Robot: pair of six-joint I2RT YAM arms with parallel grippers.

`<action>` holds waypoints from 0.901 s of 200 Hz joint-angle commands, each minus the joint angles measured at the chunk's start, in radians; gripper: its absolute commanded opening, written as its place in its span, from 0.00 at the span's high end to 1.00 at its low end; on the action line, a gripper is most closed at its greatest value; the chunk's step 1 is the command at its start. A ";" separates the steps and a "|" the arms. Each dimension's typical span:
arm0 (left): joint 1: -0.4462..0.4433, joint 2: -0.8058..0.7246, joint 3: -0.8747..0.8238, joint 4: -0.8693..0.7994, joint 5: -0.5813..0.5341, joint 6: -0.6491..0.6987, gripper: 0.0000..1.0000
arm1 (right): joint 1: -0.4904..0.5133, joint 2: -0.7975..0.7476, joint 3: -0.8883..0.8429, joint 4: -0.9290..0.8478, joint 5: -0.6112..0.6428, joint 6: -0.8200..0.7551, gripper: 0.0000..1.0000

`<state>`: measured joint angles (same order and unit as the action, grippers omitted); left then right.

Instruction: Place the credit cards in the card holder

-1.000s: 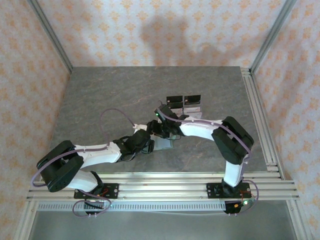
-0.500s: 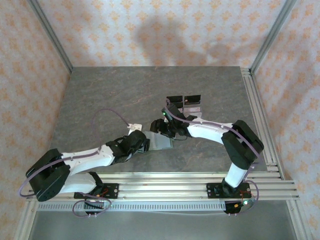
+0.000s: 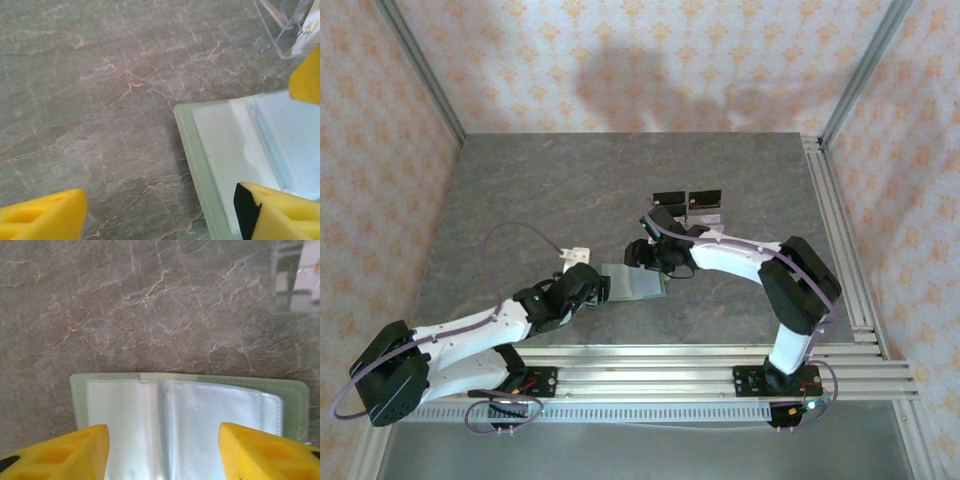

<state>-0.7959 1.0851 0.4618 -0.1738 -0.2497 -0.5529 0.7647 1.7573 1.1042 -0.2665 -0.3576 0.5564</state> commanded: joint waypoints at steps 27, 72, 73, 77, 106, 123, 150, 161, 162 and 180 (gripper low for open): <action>0.006 0.118 0.037 0.050 0.037 -0.023 0.21 | 0.002 0.050 0.039 -0.089 0.060 -0.090 0.41; 0.008 0.203 0.040 0.099 0.043 -0.027 0.21 | 0.005 0.085 0.017 -0.061 0.029 -0.079 0.41; 0.008 0.206 0.040 0.099 0.044 -0.028 0.21 | 0.005 0.084 0.017 -0.061 0.027 -0.078 0.41; 0.008 0.211 0.040 0.101 0.043 -0.028 0.21 | 0.006 0.086 0.013 -0.056 0.022 -0.075 0.41; 0.008 0.247 0.040 0.119 0.049 -0.031 0.21 | 0.023 0.095 0.002 -0.022 -0.022 -0.049 0.41; 0.007 0.253 0.040 0.125 0.050 -0.028 0.22 | 0.037 0.097 0.003 -0.002 -0.040 -0.029 0.41; 0.007 0.247 0.043 0.120 0.053 -0.027 0.22 | 0.055 0.100 0.009 0.022 -0.054 -0.005 0.41; 0.007 0.240 0.043 0.119 0.053 -0.025 0.22 | 0.058 0.103 0.009 0.031 -0.062 0.004 0.41; 0.007 0.239 0.042 0.120 0.053 -0.025 0.22 | 0.059 0.103 0.010 0.032 -0.062 0.005 0.41; 0.007 0.215 0.036 0.119 0.058 -0.023 0.22 | 0.061 0.108 0.013 0.042 -0.070 0.016 0.41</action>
<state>-0.7959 1.3346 0.4763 -0.0727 -0.1898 -0.5747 0.8196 1.8416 1.1191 -0.2489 -0.4088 0.5407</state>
